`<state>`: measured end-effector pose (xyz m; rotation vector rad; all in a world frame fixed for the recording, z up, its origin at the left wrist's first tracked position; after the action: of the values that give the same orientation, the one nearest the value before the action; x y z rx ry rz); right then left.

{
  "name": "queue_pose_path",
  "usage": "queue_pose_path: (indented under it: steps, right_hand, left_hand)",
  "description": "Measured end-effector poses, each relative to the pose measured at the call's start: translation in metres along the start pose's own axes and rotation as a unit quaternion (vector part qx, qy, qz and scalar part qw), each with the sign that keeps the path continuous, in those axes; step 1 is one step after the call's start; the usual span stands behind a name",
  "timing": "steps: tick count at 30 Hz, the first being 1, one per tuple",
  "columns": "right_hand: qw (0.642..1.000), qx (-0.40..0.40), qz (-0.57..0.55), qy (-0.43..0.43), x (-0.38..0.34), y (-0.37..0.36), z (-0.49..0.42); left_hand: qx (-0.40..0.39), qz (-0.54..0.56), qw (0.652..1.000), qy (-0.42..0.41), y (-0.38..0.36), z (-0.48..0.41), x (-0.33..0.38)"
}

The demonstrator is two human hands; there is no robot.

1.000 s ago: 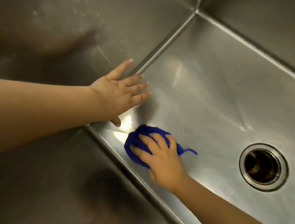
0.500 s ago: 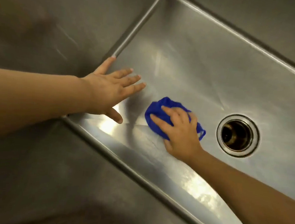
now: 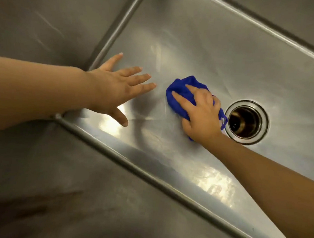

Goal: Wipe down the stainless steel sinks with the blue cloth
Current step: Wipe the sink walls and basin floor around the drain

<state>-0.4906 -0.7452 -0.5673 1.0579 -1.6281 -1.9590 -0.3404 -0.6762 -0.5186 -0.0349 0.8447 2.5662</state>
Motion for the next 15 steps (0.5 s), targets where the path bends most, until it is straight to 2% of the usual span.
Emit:
queue_pose_path:
  steps: [3, 6, 8, 12, 15]
  right_hand:
    - [0.991, -0.016, -0.003, 0.136, -0.044, -0.02, 0.067]
    - [0.963, -0.086, -0.022, 0.255, -0.085, -0.032, 0.132]
    - [0.955, -0.122, -0.035, 0.27, -0.102, -0.034, 0.131]
    - [0.956, -0.13, -0.068, 0.255, -0.126, -0.034, 0.084]
    - [0.958, -0.135, -0.065, 0.245, -0.124, -0.038, 0.091]
  left_hand:
    - [-0.003, -0.001, 1.0, -0.012, 0.001, 0.001, 0.001]
    - [-0.002, 0.003, 1.0, -0.02, 0.001, 0.004, 0.003]
    - [-0.004, 0.006, 1.0, -0.02, 0.001, 0.003, 0.003]
    - [-0.018, 0.029, 0.999, 0.0, 0.002, -0.008, 0.004]
    - [-0.022, 0.028, 0.999, 0.007, 0.006, -0.017, 0.007]
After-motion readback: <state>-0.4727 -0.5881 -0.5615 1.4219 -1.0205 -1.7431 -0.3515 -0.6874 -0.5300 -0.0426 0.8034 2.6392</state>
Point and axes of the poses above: each hand's wrist, its own z-axis away from the middle knuckle, its own y-axis out of the back of the hand, x = y × z, the point moved 10 cm from there along -z, towards the middle knuckle, and after that the axes turned 1 degree about -y, right-handed, at the moved point
